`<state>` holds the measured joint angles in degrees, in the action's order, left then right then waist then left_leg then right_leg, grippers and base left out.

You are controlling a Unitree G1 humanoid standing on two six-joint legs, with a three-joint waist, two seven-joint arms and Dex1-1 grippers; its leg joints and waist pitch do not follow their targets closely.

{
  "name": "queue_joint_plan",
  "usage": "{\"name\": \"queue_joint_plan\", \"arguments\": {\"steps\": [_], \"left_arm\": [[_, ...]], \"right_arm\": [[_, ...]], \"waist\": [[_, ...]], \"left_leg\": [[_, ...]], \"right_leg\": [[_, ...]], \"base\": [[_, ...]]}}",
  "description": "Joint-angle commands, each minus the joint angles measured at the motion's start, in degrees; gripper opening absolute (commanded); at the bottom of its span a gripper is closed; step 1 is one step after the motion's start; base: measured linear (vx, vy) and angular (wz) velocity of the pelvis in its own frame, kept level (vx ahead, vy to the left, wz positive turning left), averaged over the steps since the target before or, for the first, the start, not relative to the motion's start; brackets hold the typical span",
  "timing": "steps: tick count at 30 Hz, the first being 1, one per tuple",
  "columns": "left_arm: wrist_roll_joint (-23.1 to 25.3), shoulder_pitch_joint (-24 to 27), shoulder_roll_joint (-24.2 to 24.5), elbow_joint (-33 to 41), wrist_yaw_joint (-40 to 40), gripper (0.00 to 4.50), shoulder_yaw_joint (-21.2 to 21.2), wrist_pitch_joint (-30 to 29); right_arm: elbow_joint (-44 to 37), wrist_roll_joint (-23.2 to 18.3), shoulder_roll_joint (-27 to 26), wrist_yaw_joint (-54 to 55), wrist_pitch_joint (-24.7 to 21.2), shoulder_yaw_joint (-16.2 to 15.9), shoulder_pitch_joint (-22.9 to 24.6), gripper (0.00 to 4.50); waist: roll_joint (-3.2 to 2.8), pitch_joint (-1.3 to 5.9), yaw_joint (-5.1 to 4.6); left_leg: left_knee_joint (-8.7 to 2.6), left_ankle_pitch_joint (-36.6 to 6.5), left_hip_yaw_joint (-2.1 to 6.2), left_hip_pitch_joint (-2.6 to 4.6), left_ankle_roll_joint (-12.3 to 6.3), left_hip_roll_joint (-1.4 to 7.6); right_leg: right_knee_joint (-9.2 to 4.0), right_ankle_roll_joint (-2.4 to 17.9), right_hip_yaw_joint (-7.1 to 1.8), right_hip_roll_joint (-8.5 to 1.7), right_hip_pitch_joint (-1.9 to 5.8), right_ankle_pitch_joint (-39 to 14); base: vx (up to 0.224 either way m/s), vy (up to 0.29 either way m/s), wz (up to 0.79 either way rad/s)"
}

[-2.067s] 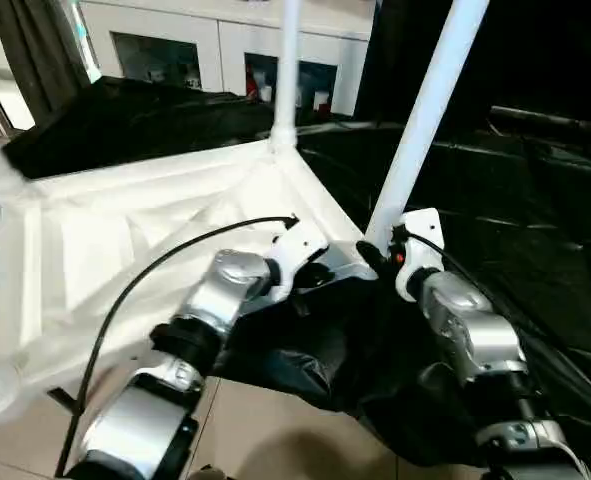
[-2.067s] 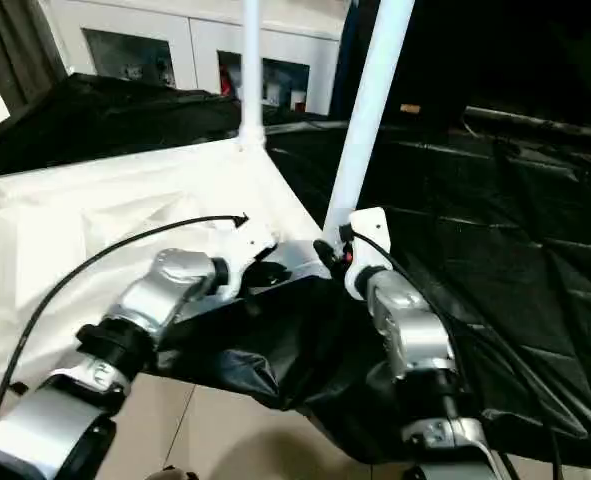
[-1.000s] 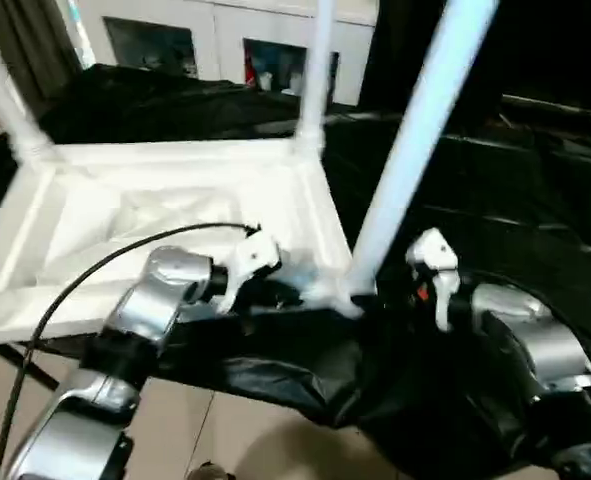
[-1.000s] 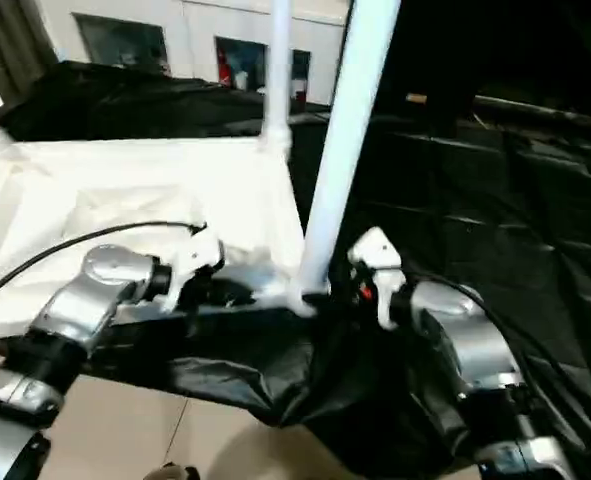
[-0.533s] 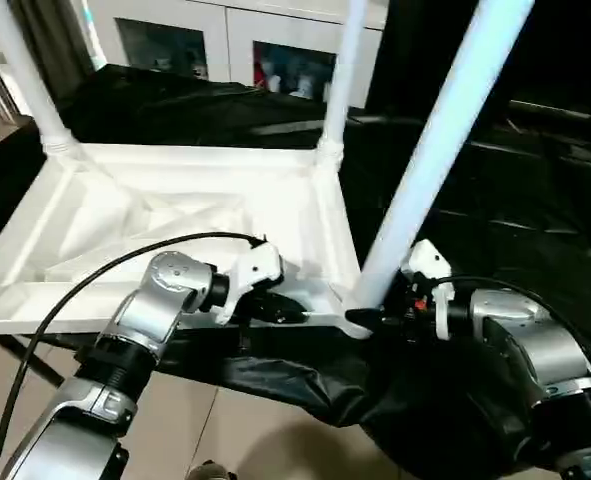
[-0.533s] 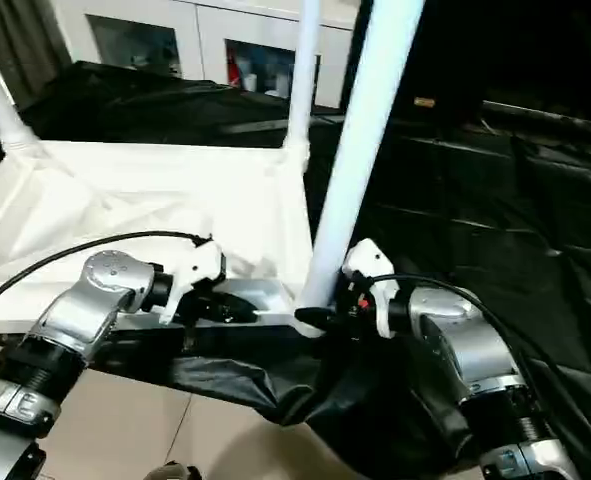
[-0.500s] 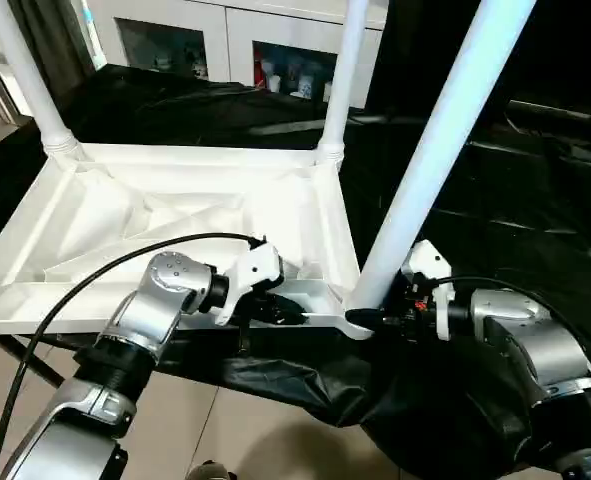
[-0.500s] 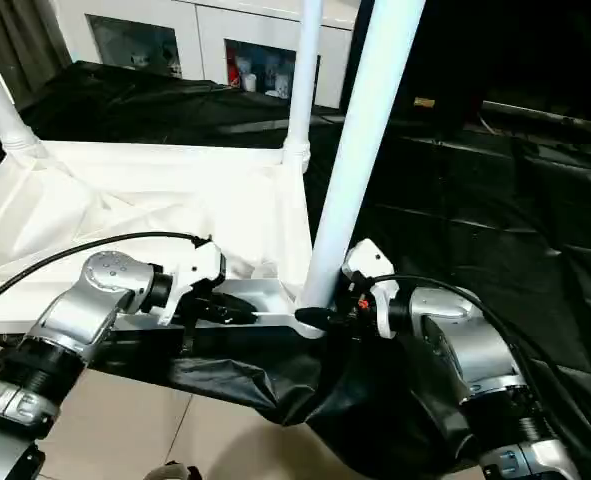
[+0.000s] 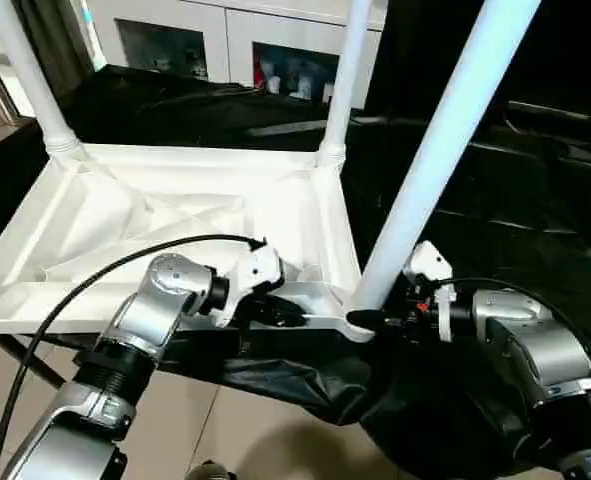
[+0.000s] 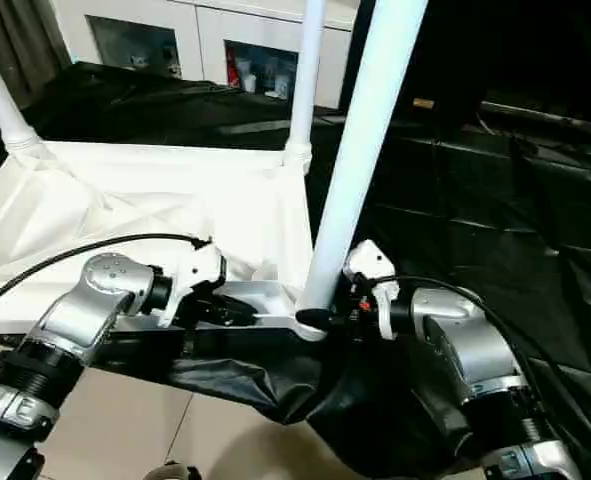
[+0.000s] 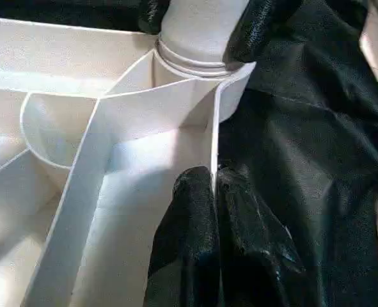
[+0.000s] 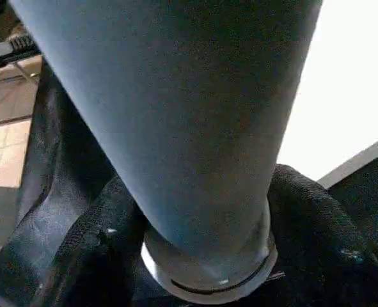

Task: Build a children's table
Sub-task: Rotate leg to tighten

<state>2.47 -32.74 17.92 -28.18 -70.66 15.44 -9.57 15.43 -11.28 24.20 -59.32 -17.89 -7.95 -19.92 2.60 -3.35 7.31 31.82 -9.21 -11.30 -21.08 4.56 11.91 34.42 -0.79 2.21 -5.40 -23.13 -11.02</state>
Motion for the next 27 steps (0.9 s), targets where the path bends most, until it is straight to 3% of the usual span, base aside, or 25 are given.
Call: {"name": "queue_joint_plan", "arguments": {"steps": [1,3,4,5,7,12,13,15,17,18,19,21,24,27], "left_arm": [[0.56,-1.45,-4.22,-3.85,9.55,0.00,-0.87,-0.58],[1.83,-2.92,-5.67,-6.45,14.08,0.00,-1.31,-1.13],[1.94,-3.16,-5.98,-6.84,14.78,0.00,-1.41,-1.28],[2.43,-5.62,-9.67,-10.26,21.63,0.00,-2.48,-3.19],[2.76,-7.33,-12.41,-12.44,26.17,0.00,-3.00,-4.31],[4.21,-9.20,-18.77,-15.38,32.67,0.00,-1.87,-4.99],[4.67,-9.55,-20.20,-16.16,33.35,0.00,-1.21,-4.76],[4.98,-9.66,-20.94,-16.46,32.89,0.00,-0.60,-4.38],[5.04,-9.80,-21.06,-16.75,32.83,0.00,-0.52,-4.16],[5.08,-9.92,-20.90,-16.95,32.75,0.00,-0.48,-3.92],[4.97,-10.04,-20.13,-17.25,32.44,0.00,-0.58,-3.55],[4.92,-10.12,-19.68,-17.44,32.26,0.00,-0.70,-3.34],[4.95,-10.21,-18.22,-17.58,31.01,0.00,-1.12,-2.67],[4.69,-9.97,-16.31,-17.24,27.71,0.00,-1.42,-2.00]], "right_arm": [[2.79,1.91,-2.88,5.74,1.42,-0.76,0.11,2.45],[5.96,3.17,-5.22,11.97,1.85,0.74,-0.75,2.44],[6.43,3.33,-5.66,13.07,1.79,0.98,-0.88,2.34],[10.32,4.48,-10.58,24.64,0.34,3.59,-2.18,2.23],[12.38,4.79,-14.24,32.24,-0.93,5.40,-3.13,2.11],[17.46,6.45,-22.61,46.82,-1.44,7.85,-6.51,2.00],[18.75,7.03,-24.32,48.89,-0.54,7.90,-7.63,2.00],[18.80,7.47,-25.23,48.10,0.29,7.00,-8.13,2.00],[18.56,7.83,-25.37,47.31,0.58,6.42,-8.23,2.00],[18.20,7.79,-25.26,46.51,0.84,6.15,-8.18,2.55],[18.03,6.66,-25.09,45.17,1.11,6.77,-8.25,2.69],[18.03,6.30,-24.91,44.53,1.39,6.93,-8.35,2.69],[17.20,6.62,-23.36,40.65,2.31,5.60,-8.43,3.13],[14.48,5.99,-20.38,33.28,3.13,4.03,-7.77,3.17]], "waist": [[0.73,2.21,-0.31],[0.90,2.24,-0.57],[0.93,2.19,-0.73],[0.85,2.08,-1.14],[0.97,2.06,-1.41],[0.71,2.21,-1.64],[0.40,2.18,-1.80],[0.44,2.24,-1.77],[0.49,2.25,-1.75],[0.50,2.27,-1.71],[0.52,2.27,-1.72],[0.50,2.25,-1.67],[0.54,2.23,-1.61],[0.51,2.18,-1.61]], "left_leg": [[-3.37,-13.96,0.16,1.02,-2.68,1.24],[-3.75,-15.22,0.64,0.61,-1.20,1.21],[-3.78,-15.58,0.61,0.60,-1.00,1.16],[-3.92,-17.17,0.67,0.89,-0.30,1.08],[-4.09,-18.67,0.98,0.90,1.08,0.96],[-4.25,-19.18,1.03,0.92,0.60,0.98],[-4.32,-19.24,1.03,0.82,0.92,0.94],[-4.35,-20.05,1.05,1.04,0.99,0.92],[-4.39,-20.21,1.07,0.74,0.45,0.88],[-4.39,-19.94,1.04,0.74,0.33,0.91],[-4.36,-19.63,1.00,0.72,0.15,0.93],[-4.38,-19.82,0.96,0.76,-0.09,0.93],[-4.41,-19.45,1.00,0.53,-0.38,0.94],[-4.41,-19.52,0.99,0.44,-0.85,0.97]], "right_leg": [[-4.41,11.29,-1.77,-2.44,1.54,-12.92],[-4.60,9.57,-1.63,-2.67,2.04,-17.48],[-4.72,9.08,-1.67,-2.64,1.83,-18.30],[-5.09,8.42,-1.73,-2.54,1.38,-20.60],[-5.37,7.50,-1.58,-2.68,1.41,-23.96],[-5.70,6.27,-1.64,-2.58,1.30,-22.65],[-5.63,6.53,-1.68,-2.46,1.16,-21.49],[-5.74,6.09,-1.60,-2.41,1.20,-21.52],[-5.65,5.86,-1.64,-2.39,1.46,-20.12],[-5.64,5.84,-1.65,-2.38,1.43,-19.68],[-5.57,6.01,-1.69,-2.36,1.40,-18.78],[-5.60,6.17,-1.66,-2.35,1.39,-18.84],[-5.64,6.08,-1.63,-2.44,1.58,-18.98],[-5.70,6.29,-1.62,-2.44,1.69,-19.35]], "base": [[0.000,0.000,0.00],[0.000,0.000,0.00],[0.000,0.000,0.00],[0.000,0.000,0.00],[0.000,0.000,0.00],[0.000,0.000,0.00],[0.000,0.000,0.00],[0.000,0.000,0.00],[0.000,0.000,0.00],[0.000,0.000,0.00],[0.000,0.000,0.00],[0.000,0.000,0.00],[0.000,0.000,0.00],[0.000,0.000,0.00]]}}
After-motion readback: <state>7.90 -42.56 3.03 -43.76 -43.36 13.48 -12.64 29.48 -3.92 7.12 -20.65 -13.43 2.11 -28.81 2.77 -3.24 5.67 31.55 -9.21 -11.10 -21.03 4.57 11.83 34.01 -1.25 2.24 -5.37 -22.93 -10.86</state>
